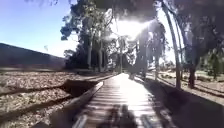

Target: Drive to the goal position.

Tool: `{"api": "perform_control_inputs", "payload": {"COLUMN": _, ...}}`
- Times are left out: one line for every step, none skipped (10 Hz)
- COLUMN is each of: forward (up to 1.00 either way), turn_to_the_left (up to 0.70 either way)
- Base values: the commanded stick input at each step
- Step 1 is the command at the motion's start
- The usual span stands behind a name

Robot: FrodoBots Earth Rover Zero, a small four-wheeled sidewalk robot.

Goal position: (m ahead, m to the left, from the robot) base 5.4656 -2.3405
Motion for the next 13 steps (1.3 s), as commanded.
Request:
{"api": "perform_control_inputs", "payload": {"forward": 1.0, "turn_to_the_left": -0.28}}
{"api": "perform_control_inputs", "payload": {"forward": 1.0, "turn_to_the_left": -0.11}}
{"api": "perform_control_inputs", "payload": {"forward": 1.0, "turn_to_the_left": 0.0}}
{"api": "perform_control_inputs", "payload": {"forward": 1.0, "turn_to_the_left": 0.0}}
{"api": "perform_control_inputs", "payload": {"forward": 1.0, "turn_to_the_left": 0.0}}
{"api": "perform_control_inputs", "payload": {"forward": 1.0, "turn_to_the_left": 0.0}}
{"api": "perform_control_inputs", "payload": {"forward": 1.0, "turn_to_the_left": 0.0}}
{"api": "perform_control_inputs", "payload": {"forward": 1.0, "turn_to_the_left": 0.0}}
{"api": "perform_control_inputs", "payload": {"forward": 1.0, "turn_to_the_left": 0.0}}
{"api": "perform_control_inputs", "payload": {"forward": 1.0, "turn_to_the_left": 0.0}}
{"api": "perform_control_inputs", "payload": {"forward": 1.0, "turn_to_the_left": 0.0}}
{"api": "perform_control_inputs", "payload": {"forward": 1.0, "turn_to_the_left": 0.0}}
{"api": "perform_control_inputs", "payload": {"forward": 1.0, "turn_to_the_left": 0.0}}
